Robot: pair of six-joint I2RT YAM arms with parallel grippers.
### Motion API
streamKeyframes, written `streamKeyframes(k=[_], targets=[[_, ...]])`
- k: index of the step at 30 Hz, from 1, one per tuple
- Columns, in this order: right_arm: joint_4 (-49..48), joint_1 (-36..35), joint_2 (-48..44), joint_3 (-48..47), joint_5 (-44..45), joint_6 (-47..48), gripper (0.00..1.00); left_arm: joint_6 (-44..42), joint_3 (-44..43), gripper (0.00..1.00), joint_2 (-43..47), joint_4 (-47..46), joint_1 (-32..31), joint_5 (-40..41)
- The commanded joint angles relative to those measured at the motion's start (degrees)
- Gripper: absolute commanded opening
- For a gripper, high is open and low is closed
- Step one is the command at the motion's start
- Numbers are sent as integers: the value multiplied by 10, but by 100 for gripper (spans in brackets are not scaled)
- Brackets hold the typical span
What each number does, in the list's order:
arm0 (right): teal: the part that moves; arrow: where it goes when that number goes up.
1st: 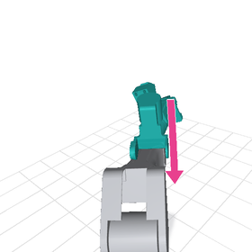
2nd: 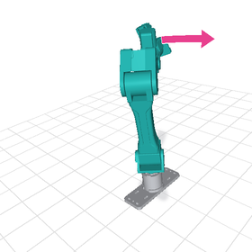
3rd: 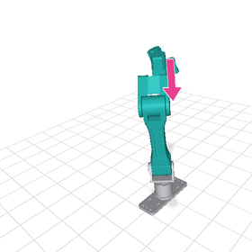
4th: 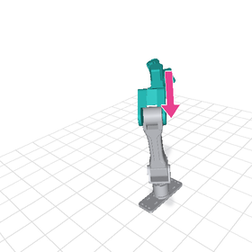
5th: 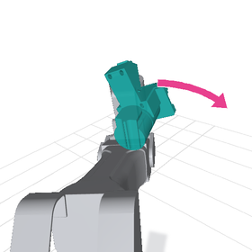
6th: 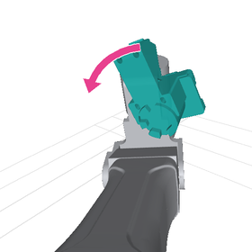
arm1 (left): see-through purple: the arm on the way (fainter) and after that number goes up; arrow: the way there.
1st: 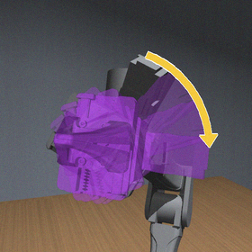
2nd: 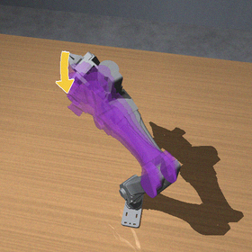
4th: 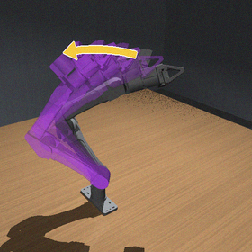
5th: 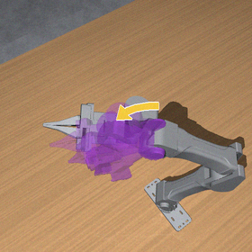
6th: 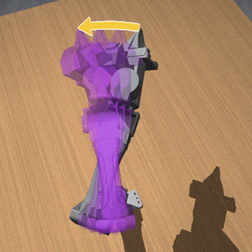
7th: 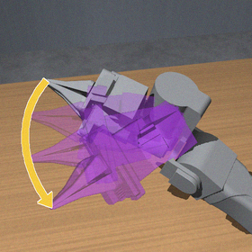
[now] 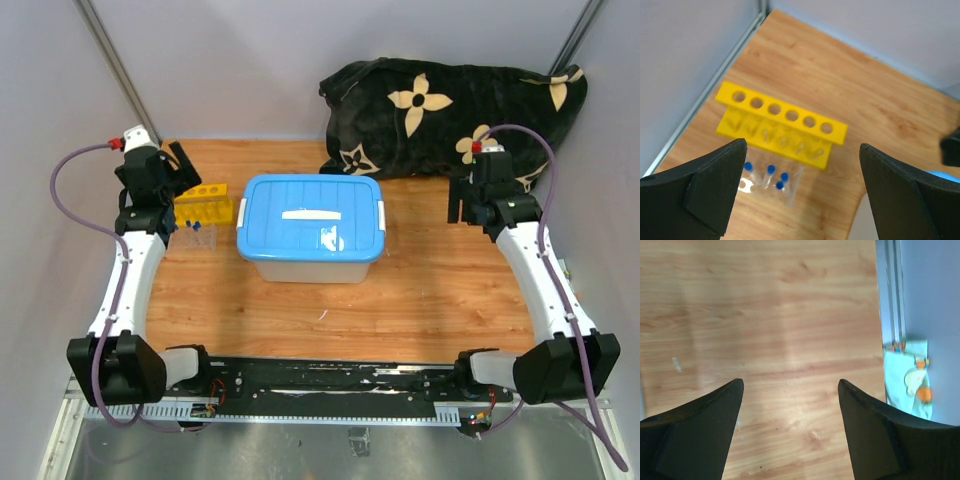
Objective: Organize the chemistry lab equipment
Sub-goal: Reset both arms
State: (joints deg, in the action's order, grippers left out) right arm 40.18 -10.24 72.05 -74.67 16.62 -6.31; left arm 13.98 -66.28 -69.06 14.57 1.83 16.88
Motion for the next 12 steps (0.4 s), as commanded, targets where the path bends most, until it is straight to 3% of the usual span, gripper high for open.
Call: streamKeyframes(k=[1,5,9,12], targets=[[-44,76,-30,42,-38,-31,78,31,39,99,13,-64,65,-89],[-59,110,-28,53,-38,-38,77,18,55,99,5,-83,74,-95],[-106,125,-45,89,-54,-51,68,26,68,99,4,-89,83,-109],[-112,130,-46,92,-51,-52,70,22,74,99,10,-90,83,-106]])
